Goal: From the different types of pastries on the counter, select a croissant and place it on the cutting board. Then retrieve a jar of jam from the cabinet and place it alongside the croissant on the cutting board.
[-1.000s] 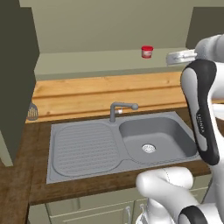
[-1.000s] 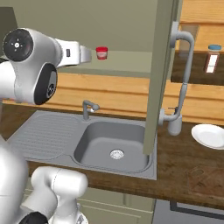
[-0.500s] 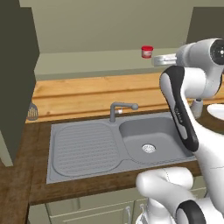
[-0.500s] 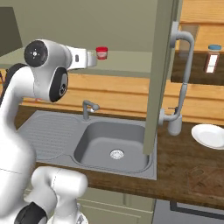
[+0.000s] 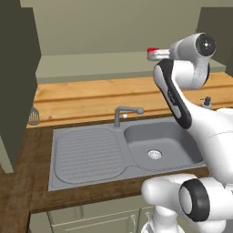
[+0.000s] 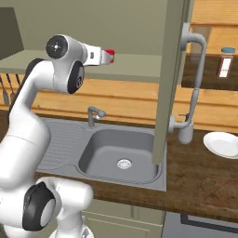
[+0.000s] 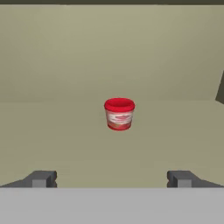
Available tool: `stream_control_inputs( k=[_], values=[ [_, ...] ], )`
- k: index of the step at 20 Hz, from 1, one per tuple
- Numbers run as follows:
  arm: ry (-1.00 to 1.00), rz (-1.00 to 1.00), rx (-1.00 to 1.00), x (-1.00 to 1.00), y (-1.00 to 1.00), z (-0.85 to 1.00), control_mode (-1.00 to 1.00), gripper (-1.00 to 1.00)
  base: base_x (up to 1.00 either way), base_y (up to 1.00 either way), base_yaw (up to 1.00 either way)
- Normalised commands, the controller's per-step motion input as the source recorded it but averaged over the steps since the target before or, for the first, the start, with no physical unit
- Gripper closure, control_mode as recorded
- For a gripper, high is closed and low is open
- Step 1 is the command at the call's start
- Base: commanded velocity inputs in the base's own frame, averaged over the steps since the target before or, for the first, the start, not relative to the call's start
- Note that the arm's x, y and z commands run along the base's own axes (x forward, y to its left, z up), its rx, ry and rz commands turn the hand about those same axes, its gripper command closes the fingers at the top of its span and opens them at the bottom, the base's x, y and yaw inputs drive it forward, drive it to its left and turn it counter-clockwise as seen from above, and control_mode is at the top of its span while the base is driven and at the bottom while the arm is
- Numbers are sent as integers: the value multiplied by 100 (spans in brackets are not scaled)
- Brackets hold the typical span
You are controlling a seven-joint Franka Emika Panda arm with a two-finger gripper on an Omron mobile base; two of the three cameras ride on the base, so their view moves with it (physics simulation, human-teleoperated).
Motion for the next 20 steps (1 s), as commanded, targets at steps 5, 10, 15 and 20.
stream_control_inputs(
  k=[5,10,15,20],
  values=[
    [0,0,0,67,-5,-18,-100,-100,0,0,0],
    [0,0,0,66,-12,-15,-100,-100,0,0,0],
    [0,0,0,68,-8,-16,-100,-100,0,0,0],
    [0,0,1,72,0,-18,-100,-100,0,0,0]
  ],
)
